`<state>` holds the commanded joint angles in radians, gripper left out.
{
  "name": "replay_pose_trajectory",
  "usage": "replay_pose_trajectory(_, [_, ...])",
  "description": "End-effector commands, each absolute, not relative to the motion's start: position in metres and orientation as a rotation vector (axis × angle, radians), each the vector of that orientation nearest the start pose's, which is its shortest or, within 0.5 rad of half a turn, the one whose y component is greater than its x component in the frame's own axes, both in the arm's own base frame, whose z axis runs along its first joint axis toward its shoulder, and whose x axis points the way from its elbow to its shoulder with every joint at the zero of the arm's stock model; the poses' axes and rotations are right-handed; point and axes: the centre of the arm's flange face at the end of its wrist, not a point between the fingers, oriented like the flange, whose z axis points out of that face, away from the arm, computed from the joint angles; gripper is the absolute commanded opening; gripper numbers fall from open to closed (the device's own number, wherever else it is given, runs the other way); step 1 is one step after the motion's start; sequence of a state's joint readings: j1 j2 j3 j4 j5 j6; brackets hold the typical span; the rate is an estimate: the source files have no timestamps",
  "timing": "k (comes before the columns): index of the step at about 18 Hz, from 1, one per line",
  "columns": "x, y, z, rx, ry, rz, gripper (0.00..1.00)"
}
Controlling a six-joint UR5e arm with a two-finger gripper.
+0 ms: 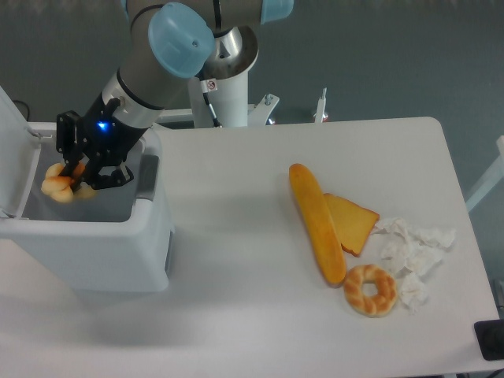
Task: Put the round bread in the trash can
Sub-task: 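Lower the roll into the bin, then open the gripper to release the roll inside the bin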
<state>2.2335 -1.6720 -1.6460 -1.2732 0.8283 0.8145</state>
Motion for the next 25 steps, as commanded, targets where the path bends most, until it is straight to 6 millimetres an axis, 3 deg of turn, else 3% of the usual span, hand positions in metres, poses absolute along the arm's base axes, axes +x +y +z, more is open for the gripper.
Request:
replay_pose_trajectory(8, [-0.1721,0.5467,0.4557,-2.475,0.249,-0.614,0.36])
replay_pose_trajectory(14, [-0.1722,0.5467,0.4557,-2.473,0.260,-0.610,0.47])
replay_pose_trajectory(25, [-0.1721,0.5466,0.4572,-2.466,0.273,-0.599,0.57])
